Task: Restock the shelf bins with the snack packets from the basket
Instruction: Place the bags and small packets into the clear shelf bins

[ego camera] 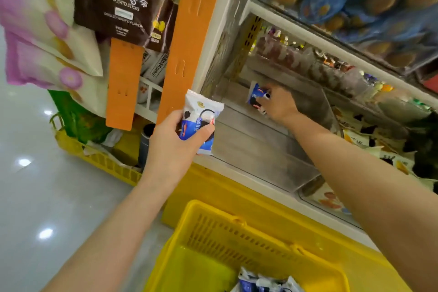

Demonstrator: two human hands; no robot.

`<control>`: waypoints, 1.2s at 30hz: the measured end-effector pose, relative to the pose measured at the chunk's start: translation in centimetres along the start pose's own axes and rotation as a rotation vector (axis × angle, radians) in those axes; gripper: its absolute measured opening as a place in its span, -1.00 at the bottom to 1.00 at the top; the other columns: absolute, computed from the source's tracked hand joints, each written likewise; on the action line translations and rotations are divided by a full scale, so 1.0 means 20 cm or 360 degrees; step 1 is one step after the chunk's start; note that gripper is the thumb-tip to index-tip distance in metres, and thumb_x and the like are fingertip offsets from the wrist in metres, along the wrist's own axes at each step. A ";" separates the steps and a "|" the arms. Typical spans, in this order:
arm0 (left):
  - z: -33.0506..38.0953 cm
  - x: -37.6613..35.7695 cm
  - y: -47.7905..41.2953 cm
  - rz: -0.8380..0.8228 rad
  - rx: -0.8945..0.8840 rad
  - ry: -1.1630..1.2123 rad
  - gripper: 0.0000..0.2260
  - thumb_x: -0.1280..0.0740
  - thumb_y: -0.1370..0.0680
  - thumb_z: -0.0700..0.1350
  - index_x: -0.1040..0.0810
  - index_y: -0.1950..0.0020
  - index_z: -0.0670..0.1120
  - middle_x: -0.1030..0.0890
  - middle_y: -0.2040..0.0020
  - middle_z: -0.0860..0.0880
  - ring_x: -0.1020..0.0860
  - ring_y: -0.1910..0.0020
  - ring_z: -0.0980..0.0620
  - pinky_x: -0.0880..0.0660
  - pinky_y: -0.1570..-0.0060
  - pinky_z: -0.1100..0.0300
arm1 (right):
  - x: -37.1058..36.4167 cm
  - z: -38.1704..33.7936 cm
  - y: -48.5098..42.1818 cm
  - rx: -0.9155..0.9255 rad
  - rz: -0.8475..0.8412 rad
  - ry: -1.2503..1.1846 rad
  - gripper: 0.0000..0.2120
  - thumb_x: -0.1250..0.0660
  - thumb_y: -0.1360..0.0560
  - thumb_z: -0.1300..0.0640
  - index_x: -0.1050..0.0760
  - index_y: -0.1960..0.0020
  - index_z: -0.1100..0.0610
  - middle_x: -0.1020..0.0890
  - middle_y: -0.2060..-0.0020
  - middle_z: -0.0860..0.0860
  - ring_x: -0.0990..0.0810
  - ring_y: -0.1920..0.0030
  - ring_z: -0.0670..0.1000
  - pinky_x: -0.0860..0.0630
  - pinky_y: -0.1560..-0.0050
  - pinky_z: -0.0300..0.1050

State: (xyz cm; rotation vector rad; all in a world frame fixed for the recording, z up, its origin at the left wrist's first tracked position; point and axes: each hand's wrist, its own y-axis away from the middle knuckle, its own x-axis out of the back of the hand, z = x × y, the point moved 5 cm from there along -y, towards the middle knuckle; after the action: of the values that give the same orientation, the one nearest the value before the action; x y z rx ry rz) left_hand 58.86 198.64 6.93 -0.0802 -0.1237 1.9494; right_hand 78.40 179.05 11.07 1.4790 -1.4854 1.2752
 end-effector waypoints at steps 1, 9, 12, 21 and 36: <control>-0.01 0.01 -0.02 0.0004 0.0007 0.0017 -0.75 -0.42 -0.43 -0.02 -0.48 -0.06 0.02 -0.59 0.06 0.12 -0.56 0.16 0.36 -0.43 0.38 0.53 | -0.03 0.00 -0.04 0.0011 -0.0027 0.0073 -0.64 -0.26 -0.54 0.11 -0.39 -0.31 0.20 -0.55 -0.16 0.20 -0.53 -0.13 0.19 -0.43 -0.07 -0.03; -0.10 0.06 -0.10 -0.0057 0.0089 0.0036 -0.72 -0.42 -0.42 -0.05 -0.50 -0.09 -0.04 -0.61 0.07 0.11 -0.59 0.15 0.31 -0.49 0.32 0.47 | -0.19 -0.02 -0.32 -0.0049 -0.0065 0.0240 -0.66 -0.27 -0.54 0.14 -0.41 -0.27 0.27 -0.52 -0.17 0.25 -0.48 -0.16 0.23 -0.37 -0.05 -0.01; -0.12 0.06 -0.13 -0.0087 0.0105 0.0091 -0.73 -0.42 -0.42 -0.05 -0.51 -0.09 -0.03 -0.62 0.09 0.12 -0.59 0.16 0.32 -0.47 0.34 0.47 | -0.23 -0.06 -0.38 0.0054 -0.0126 0.0182 -0.65 -0.30 -0.54 0.15 -0.40 -0.28 0.25 -0.52 -0.19 0.23 -0.48 -0.20 0.22 -0.39 -0.24 0.07; -0.13 0.03 -0.19 -0.0130 0.0136 0.0263 -0.73 -0.41 -0.41 -0.04 -0.50 -0.08 0.03 -0.62 0.08 0.13 -0.60 0.13 0.31 -0.48 0.33 0.46 | -0.26 -0.13 -0.46 0.0286 0.0038 0.0723 -0.69 -0.35 -0.50 0.06 -0.51 -0.22 0.11 -0.54 -0.14 0.20 -0.51 -0.14 0.23 -0.44 -0.09 0.02; -0.05 -0.07 0.01 -0.0370 0.0211 0.0333 -0.58 -0.44 -0.41 -0.26 -0.43 -0.20 0.01 -0.60 0.00 0.07 -0.62 0.22 0.20 -0.51 0.33 0.41 | 0.08 -0.39 0.46 0.0453 -0.0113 -0.0713 -0.74 -0.12 -0.61 0.01 -0.52 -0.11 0.11 -0.60 0.05 -0.02 -0.56 0.12 -0.15 -0.49 0.04 -0.23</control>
State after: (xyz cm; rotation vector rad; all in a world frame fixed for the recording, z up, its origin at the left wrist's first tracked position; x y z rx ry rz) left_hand 59.40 197.25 6.00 -0.1738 0.1292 1.7008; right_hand 67.78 184.71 13.26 2.0930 -1.5499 1.2003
